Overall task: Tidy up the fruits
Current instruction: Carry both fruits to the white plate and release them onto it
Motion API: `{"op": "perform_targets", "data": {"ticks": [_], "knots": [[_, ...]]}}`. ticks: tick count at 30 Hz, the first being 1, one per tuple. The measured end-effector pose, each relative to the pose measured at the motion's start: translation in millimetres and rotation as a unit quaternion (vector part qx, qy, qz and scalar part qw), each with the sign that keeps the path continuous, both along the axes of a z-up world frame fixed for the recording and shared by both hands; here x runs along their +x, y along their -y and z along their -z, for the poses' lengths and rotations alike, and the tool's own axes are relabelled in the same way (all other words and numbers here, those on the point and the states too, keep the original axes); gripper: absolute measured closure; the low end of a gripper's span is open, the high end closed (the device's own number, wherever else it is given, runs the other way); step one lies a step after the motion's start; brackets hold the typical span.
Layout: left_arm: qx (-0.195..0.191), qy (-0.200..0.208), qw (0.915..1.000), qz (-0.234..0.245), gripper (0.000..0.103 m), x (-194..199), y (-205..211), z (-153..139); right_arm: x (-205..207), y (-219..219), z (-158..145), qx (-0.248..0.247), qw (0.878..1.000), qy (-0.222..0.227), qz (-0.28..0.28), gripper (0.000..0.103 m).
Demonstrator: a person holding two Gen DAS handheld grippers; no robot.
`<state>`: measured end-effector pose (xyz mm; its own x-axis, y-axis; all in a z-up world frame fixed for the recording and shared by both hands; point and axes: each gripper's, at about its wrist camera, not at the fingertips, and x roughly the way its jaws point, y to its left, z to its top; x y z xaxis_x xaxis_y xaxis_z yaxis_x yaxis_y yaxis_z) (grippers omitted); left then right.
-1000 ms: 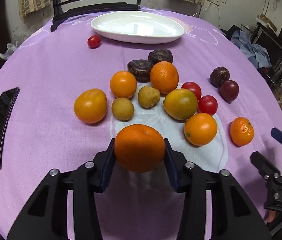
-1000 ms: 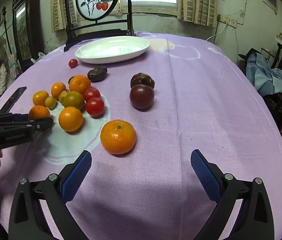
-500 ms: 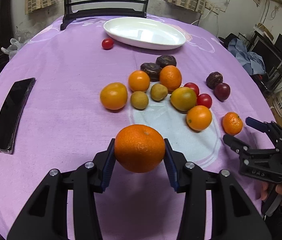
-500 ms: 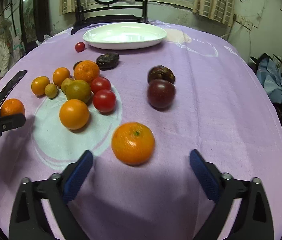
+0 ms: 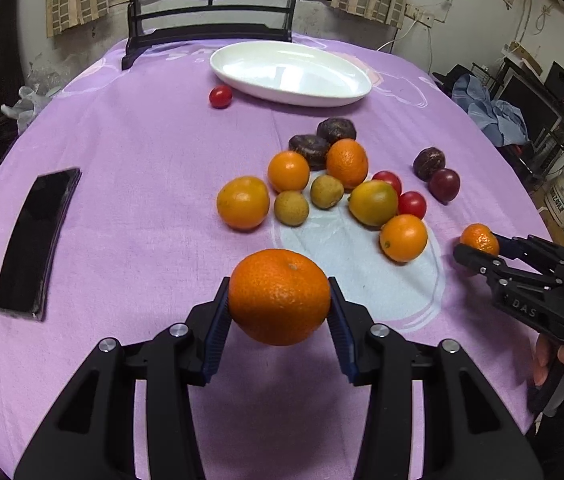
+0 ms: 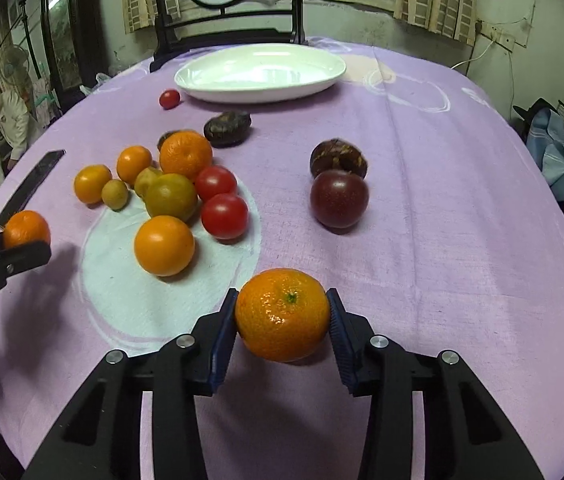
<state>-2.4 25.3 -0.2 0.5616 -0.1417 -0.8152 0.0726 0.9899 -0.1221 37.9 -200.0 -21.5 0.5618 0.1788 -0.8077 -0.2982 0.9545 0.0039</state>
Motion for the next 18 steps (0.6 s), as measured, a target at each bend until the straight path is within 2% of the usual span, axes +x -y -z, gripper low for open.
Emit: {"op": "perform_targets", "data": {"ticks": [5, 9, 14, 16, 18], "knots": [[0.007, 0.011, 0.9994, 0.033, 0.059, 19, 11, -26, 2, -3, -38, 0.018, 0.999, 0.038, -0.023, 0.059], [0.016, 0.029, 0.9981, 0.052, 0.058, 48, 21, -50, 28, -17, -71, 0.027, 0.996, 0.071, -0.050, 0.059], [0.029, 0.031, 0.9981, 0.045, 0.058, 120, 26, -63, 94, -30, -84, 0.059, 0.995, 0.066, -0.052, 0.059], [0.033, 0.034, 0.9982, 0.036, 0.058, 153, 25, -61, 122, -36, -81, 0.056, 0.996, 0.064, -0.040, 0.059], [0.020, 0.020, 0.9992, 0.028, 0.058, 194, 23, -53, 155, -44, -73, 0.053, 0.997, 0.048, -0.033, 0.059]]}}
